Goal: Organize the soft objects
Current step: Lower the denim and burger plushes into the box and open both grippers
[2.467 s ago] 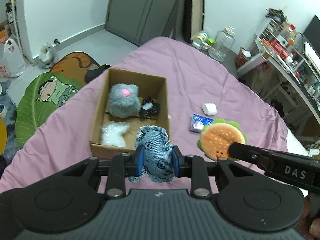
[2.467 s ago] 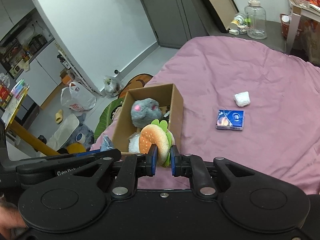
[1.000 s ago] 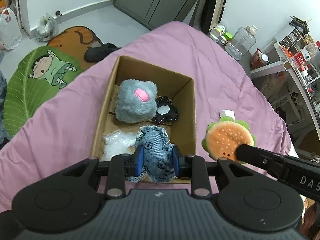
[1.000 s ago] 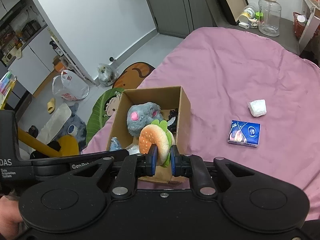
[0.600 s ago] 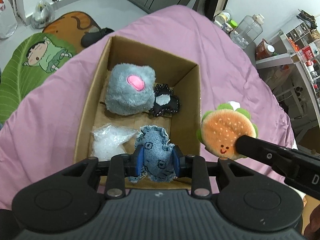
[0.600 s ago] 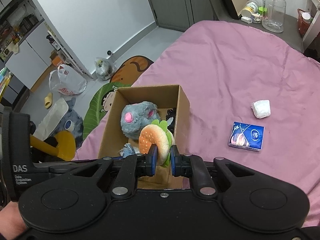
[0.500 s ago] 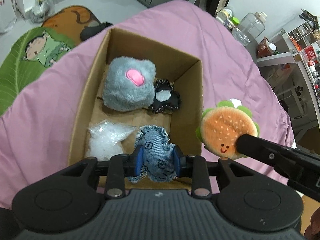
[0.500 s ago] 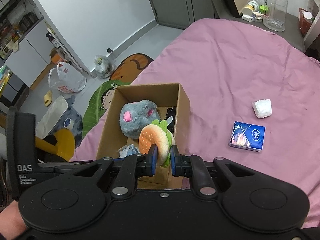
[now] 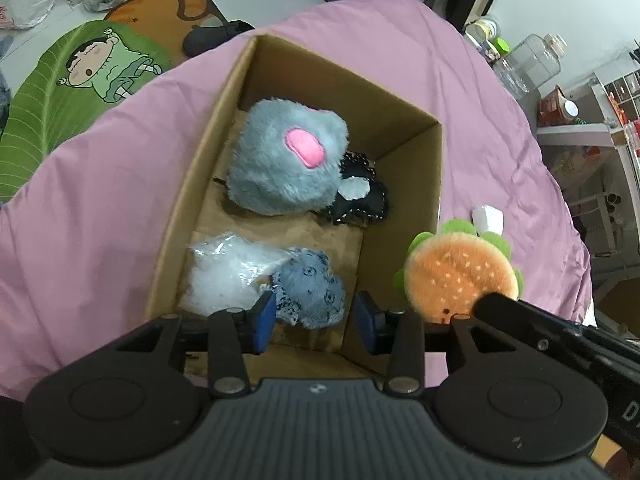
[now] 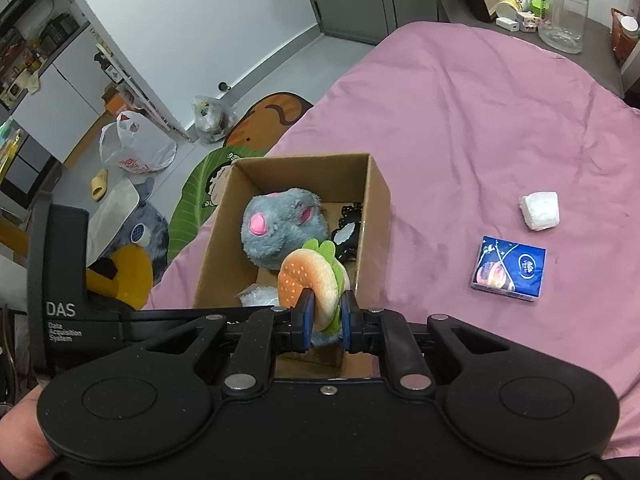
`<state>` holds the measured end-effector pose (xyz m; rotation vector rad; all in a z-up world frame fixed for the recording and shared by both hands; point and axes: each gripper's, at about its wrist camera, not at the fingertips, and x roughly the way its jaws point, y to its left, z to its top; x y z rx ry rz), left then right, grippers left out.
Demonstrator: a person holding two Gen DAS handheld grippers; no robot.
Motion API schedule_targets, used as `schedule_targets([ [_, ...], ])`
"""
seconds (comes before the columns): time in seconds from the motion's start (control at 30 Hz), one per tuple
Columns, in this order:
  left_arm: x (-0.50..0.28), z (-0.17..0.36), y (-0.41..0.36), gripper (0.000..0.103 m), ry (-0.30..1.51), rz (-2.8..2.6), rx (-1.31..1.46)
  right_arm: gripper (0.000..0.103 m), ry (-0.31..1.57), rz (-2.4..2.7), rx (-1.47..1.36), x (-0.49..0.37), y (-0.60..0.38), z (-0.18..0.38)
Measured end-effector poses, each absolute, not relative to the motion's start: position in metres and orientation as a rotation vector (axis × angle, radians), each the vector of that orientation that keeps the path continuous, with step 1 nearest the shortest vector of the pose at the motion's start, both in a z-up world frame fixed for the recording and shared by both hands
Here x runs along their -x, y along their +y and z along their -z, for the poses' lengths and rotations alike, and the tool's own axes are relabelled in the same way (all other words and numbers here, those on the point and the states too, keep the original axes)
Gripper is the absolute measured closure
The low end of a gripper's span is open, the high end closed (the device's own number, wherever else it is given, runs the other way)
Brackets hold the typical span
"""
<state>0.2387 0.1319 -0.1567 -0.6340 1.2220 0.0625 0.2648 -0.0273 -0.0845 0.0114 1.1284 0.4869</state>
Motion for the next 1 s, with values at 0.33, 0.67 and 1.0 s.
schedule_targets([
  [0.33, -0.224, 0.134, 0.143, 0.061, 1.175, -0.095, 0.613, 0.086, 1.167, -0.499, -0.009, -0.258, -0.018, 0.094],
  [0.67, -0.213, 0.12, 0.153, 0.061, 1.152, -0.119, 0.604, 0.063, 1.143, -0.47, -0.009, -0.249, -0.025, 0.082],
  [1.0, -0.204, 0.103, 0.148, 0.043, 1.15, -0.141, 0.55, 0.055, 1.123, -0.491, -0.015, -0.238, -0.036, 0.073],
])
